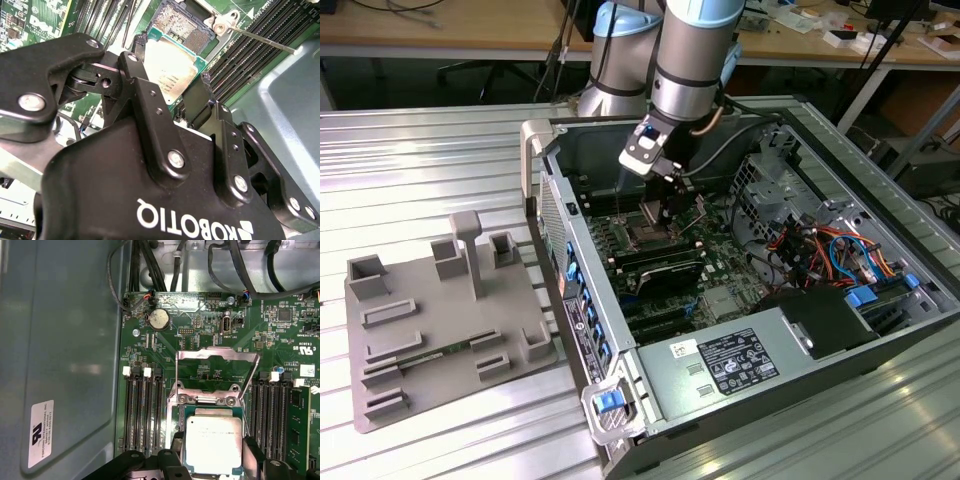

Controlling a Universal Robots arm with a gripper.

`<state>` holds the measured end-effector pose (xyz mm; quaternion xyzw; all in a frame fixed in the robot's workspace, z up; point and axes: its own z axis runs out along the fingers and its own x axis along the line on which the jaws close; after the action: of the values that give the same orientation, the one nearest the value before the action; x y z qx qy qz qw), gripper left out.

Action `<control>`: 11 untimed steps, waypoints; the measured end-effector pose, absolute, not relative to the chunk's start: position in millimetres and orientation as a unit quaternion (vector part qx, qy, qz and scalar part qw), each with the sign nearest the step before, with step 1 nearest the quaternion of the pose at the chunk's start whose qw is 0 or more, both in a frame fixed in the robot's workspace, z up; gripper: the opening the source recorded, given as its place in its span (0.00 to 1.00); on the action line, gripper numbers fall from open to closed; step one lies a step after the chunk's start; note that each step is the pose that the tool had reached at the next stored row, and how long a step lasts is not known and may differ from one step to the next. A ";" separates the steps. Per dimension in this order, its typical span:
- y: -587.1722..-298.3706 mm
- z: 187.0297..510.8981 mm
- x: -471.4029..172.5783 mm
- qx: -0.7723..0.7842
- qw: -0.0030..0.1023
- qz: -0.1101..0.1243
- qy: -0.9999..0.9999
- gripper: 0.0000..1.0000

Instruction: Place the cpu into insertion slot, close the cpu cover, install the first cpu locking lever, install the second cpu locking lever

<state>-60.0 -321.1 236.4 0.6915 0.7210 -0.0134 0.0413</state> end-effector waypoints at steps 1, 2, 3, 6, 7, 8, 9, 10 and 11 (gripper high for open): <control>-321.1 236.2 -60.0 0.692 0.041 -0.013 0.721 0.55; -321.1 235.9 -60.0 0.692 0.041 -0.013 0.721 0.55; -321.0 235.6 -60.0 0.692 0.041 -0.013 0.721 0.55; -320.6 234.8 -60.2 0.692 0.041 -0.013 0.721 0.55; -320.4 234.4 -60.3 0.692 0.041 -0.013 0.721 0.55; -320.3 234.0 -60.7 0.692 0.041 -0.013 0.721 0.55; -320.2 233.6 -60.9 0.692 0.041 -0.013 0.721 0.55; -320.2 233.4 -61.0 0.692 0.041 -0.013 0.721 0.55; -320.2 233.1 -61.1 0.691 0.041 -0.013 0.721 0.55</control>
<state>-61.1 -320.2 233.1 0.6915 0.7211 -0.0134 0.0413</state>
